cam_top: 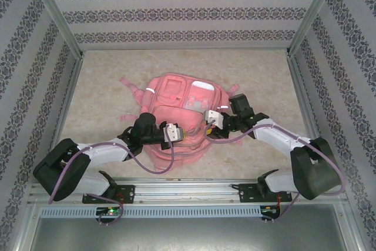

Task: Pack books, pencil case, and school supplies into a backpack

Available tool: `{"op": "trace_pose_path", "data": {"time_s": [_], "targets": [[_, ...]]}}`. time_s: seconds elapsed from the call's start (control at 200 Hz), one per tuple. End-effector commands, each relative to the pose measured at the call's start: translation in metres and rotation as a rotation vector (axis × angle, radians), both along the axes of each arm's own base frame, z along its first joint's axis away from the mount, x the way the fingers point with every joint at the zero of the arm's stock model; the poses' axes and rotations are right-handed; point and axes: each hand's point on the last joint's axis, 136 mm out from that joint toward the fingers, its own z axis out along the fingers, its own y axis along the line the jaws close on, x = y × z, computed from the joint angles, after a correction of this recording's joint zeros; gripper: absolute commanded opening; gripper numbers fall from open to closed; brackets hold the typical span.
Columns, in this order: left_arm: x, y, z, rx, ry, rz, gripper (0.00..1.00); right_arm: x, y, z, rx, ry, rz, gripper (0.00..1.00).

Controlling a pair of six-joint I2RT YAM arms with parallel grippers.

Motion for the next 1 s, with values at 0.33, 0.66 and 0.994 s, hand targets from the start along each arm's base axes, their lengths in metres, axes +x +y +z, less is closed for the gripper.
{"op": "trace_pose_path", "data": {"time_s": [0.33, 0.66, 0.994], "targets": [[0.001, -0.013, 0.030, -0.114, -0.044, -0.053, 0.00, 0.015, 0.027, 0.003, -0.060, -0.093, 0.023, 0.39], [0.005, -0.012, 0.026, -0.096, -0.054, -0.034, 0.00, 0.006, 0.028, -0.008, -0.109, -0.102, 0.064, 0.22], [0.002, -0.006, 0.015, -0.056, -0.055, -0.024, 0.00, 0.016, 0.000, -0.010, -0.162, -0.137, -0.008, 0.00]]}}
